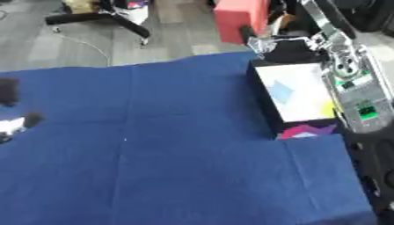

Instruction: Pick up the objects with one hand, pass them to the other hand, and then place them into the box on the other side of the table.

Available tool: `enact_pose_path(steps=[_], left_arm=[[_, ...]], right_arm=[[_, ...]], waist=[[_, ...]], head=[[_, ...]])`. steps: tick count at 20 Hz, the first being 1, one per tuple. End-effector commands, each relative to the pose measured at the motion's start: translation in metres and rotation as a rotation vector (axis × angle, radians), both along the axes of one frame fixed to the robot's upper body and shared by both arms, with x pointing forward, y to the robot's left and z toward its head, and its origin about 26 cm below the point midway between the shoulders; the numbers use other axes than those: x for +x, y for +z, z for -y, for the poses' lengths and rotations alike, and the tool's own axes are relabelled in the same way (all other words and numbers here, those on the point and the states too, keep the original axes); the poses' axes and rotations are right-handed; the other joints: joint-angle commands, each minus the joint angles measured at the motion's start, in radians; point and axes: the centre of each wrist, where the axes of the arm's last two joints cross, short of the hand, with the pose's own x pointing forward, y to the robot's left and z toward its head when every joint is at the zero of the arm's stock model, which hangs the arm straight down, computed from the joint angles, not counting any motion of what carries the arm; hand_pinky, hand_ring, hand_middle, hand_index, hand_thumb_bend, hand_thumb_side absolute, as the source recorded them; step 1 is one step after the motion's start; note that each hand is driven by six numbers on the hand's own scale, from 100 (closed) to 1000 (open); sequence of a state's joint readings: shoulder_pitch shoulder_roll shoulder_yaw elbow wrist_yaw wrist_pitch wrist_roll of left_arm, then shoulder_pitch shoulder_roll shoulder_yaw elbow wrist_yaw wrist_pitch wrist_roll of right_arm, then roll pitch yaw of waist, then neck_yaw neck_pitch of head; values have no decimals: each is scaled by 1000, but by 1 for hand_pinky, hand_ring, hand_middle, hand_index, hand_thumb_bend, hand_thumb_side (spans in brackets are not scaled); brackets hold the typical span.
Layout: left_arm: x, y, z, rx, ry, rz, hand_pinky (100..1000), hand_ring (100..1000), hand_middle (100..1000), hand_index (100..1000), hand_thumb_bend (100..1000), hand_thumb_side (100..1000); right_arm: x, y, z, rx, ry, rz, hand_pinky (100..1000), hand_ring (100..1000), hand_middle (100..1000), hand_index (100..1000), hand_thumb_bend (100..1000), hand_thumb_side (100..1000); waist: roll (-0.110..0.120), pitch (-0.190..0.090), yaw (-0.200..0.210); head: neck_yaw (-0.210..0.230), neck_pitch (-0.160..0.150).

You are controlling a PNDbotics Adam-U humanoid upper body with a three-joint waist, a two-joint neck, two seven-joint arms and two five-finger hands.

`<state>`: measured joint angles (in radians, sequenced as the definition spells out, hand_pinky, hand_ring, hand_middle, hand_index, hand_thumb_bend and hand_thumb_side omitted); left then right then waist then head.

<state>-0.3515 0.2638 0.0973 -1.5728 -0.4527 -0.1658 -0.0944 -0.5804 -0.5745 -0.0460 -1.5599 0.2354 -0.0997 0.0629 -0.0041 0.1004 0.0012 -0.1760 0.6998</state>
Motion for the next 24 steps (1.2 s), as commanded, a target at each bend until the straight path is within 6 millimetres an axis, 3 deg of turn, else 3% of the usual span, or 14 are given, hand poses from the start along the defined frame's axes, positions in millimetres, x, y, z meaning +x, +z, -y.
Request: enact_pose_path(steps=[1,5,7,8,10,11,13,14,16,19,24], left_arm=[[-10,14,-7,-24,27,63,551,548,547,725,812,582],[-24,20,0,-82,12,111,549,546,543,720,802,588],[-28,23,4,-114,0,130,548,545,542,719,799,591],[-30,24,6,-128,-5,136,548,545,542,719,798,593],[-34,26,7,-142,-10,141,549,545,542,719,798,594],[-35,27,7,-145,-9,141,549,545,542,720,799,594],[-37,26,6,-146,-1,137,548,545,542,720,800,594],[-38,26,5,-146,4,136,548,545,542,720,800,594],[-39,26,4,-146,13,133,548,546,543,721,800,595],[-39,25,3,-144,20,125,548,546,543,721,799,598],[-40,23,1,-142,33,118,547,546,543,721,798,600]], right_arm=[[22,-16,66,39,-172,-67,556,444,282,290,100,100],[35,-60,122,101,-352,-211,563,451,308,323,100,100],[35,-80,140,108,-436,-270,592,489,389,418,100,100],[33,-90,148,103,-484,-302,627,551,500,537,100,100],[29,-106,161,88,-571,-337,665,625,616,673,155,105],[26,-112,166,79,-605,-342,700,689,703,757,219,231],[22,-119,173,55,-662,-342,753,762,787,857,343,408],[19,-119,177,46,-696,-334,779,787,819,899,422,498],[16,-116,183,50,-784,-290,832,841,885,943,470,566],[15,-102,186,44,-842,-205,890,905,952,978,510,569],[11,-58,188,-70,-753,-106,955,959,996,1000,585,570]], waist=[[19,-33,15],[24,-30,46],[25,-29,58],[25,-29,64],[26,-28,72],[26,-28,74],[25,-28,75],[24,-28,76],[22,-29,76],[17,-30,76],[12,-34,74]], head=[[-46,-25],[-81,-34],[-95,-36],[-103,-37],[-115,-38],[-118,-38],[-120,-37],[-122,-37],[-123,-37],[-124,-36],[-95,-22]])
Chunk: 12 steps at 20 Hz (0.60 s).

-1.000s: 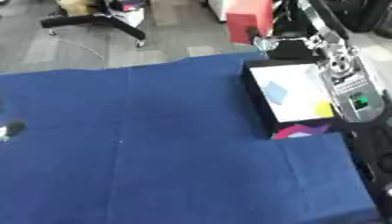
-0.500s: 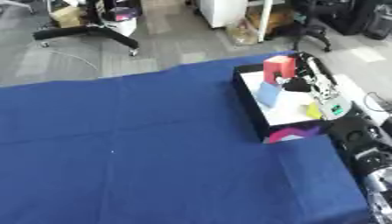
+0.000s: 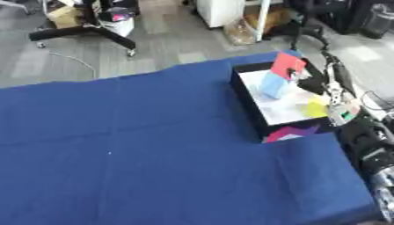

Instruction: Pick up the objects with one hand, pass them to the other hand, and then place them into the box on the other side of the table.

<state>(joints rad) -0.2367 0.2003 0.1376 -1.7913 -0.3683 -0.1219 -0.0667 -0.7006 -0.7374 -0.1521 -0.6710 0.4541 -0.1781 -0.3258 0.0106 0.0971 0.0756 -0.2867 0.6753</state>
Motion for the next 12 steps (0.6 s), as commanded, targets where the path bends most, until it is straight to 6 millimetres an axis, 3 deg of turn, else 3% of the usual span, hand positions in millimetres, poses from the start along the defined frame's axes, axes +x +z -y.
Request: enact_pose_path(steps=[1,4,8,12], left_arm=[[-2,9,-3,13,15,28,547,546,543,721,798,600],[-3,8,-6,15,28,18,546,545,543,721,798,601],[-5,6,-10,13,52,10,545,544,541,719,797,600],[-6,6,-12,-7,78,17,540,541,537,715,789,597]], right_arm=[[-7,55,12,-142,61,46,959,966,1000,1000,590,564],[-15,85,10,-280,167,-10,995,1000,1000,1000,594,511],[-30,119,1,-437,224,-22,995,999,1000,1000,577,514],[-47,137,-37,-450,290,188,943,946,962,1000,495,469]], waist=[[-4,-31,-1],[-8,-35,-2],[-15,-38,-10],[-18,-38,-19]], head=[[23,7],[49,24],[90,45],[144,60]])
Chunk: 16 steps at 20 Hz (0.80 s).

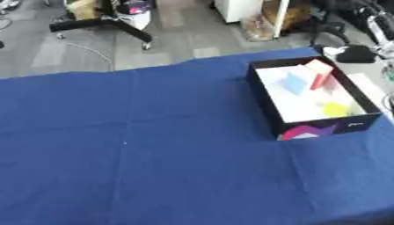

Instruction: Pick up the objects with one hand, pass them to the other hand, and then place them into the box on the other side of the table.

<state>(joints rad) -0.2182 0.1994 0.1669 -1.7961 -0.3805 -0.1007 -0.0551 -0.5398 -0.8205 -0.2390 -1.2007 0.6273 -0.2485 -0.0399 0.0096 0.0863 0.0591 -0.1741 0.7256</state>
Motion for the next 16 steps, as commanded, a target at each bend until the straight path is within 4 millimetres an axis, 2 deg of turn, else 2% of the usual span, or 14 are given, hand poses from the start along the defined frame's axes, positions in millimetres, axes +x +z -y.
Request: enact_pose_path(steps=[1,5,7,9,12,16], left_arm=[[-2,10,-3,-7,27,41,541,542,538,715,789,597],[-3,17,0,-61,39,87,545,549,544,715,770,601],[-4,22,2,-93,29,117,549,555,549,719,751,608],[-5,29,7,-137,8,156,554,562,555,723,739,611],[-7,35,13,-197,-16,193,558,568,561,724,700,613],[-9,33,17,-269,-19,201,564,579,573,724,662,612]], right_arm=[[-18,35,-34,3,108,220,935,939,953,1000,472,444],[-49,18,-102,206,327,432,919,920,927,972,381,429],[-64,8,-129,292,389,481,912,913,913,950,357,407],[-70,-11,-153,405,427,487,901,903,906,936,329,394],[-70,-38,-179,540,474,465,879,886,896,915,293,380],[-71,-57,-197,657,520,420,857,867,881,892,261,376]], waist=[[-17,-27,-4],[-14,-25,-13],[-11,-24,-17],[-8,-21,-23],[-5,-16,-32],[-5,-18,-39]], head=[[47,15],[107,28],[127,37],[145,43],[160,44],[173,44]])
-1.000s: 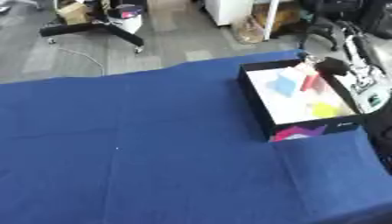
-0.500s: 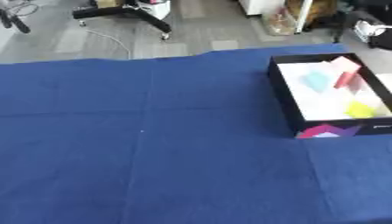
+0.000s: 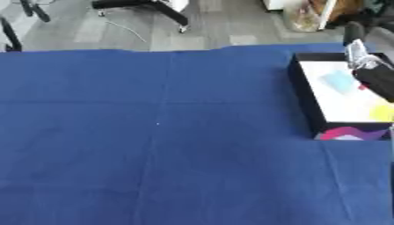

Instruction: Pick up the objects with one hand, pass them to the other hand, and then place them into the box on the other side of the table.

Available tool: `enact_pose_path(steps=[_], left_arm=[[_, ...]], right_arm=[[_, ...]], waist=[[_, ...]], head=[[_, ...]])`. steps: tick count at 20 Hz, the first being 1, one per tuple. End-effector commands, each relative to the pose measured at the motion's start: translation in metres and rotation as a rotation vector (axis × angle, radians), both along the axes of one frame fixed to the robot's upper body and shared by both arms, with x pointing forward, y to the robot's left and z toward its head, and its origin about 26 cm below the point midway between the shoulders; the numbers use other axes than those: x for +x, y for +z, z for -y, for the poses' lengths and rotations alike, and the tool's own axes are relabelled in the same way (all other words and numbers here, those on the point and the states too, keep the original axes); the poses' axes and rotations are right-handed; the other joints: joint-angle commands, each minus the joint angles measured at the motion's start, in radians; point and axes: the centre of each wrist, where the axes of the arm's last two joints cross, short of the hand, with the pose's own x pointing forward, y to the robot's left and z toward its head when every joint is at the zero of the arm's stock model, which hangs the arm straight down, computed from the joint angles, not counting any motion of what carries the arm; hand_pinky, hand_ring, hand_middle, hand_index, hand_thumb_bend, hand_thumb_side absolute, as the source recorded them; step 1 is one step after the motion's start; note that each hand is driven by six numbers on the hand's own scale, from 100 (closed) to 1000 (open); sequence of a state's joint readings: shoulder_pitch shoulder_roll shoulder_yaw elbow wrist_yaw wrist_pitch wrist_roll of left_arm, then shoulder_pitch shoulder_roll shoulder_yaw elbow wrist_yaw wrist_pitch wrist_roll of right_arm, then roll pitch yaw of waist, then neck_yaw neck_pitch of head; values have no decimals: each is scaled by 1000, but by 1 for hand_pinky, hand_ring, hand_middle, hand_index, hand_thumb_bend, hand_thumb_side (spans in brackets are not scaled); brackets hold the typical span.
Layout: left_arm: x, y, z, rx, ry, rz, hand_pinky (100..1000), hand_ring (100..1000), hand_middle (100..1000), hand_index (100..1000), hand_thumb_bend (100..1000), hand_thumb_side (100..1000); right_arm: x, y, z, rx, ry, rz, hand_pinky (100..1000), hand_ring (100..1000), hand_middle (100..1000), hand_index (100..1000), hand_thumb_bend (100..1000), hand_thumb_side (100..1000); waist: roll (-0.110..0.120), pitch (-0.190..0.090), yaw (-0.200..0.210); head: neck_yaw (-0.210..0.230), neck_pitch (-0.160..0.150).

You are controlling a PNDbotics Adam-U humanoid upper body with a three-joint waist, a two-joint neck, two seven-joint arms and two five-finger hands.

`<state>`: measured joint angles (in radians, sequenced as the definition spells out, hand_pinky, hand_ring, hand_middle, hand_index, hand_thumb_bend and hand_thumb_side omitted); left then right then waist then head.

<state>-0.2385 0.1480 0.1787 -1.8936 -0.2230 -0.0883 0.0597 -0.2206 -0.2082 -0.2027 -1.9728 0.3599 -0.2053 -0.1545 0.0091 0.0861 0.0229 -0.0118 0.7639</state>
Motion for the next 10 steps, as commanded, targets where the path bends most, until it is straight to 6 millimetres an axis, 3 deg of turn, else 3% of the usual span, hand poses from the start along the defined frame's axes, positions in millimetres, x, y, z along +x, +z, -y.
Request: enact_pose_path(steps=[1,10], left_arm=[[-2,7,4,-48,-9,36,565,582,576,725,658,613],[-3,-8,7,-112,-46,-11,561,581,575,714,636,626]], right_arm=[[-3,1,-13,45,63,13,854,865,880,891,258,377],[-7,-18,-22,108,185,-126,813,830,861,866,226,389]], waist=[[-4,-20,-6],[-2,-24,-15]], head=[[14,6],[16,6]])
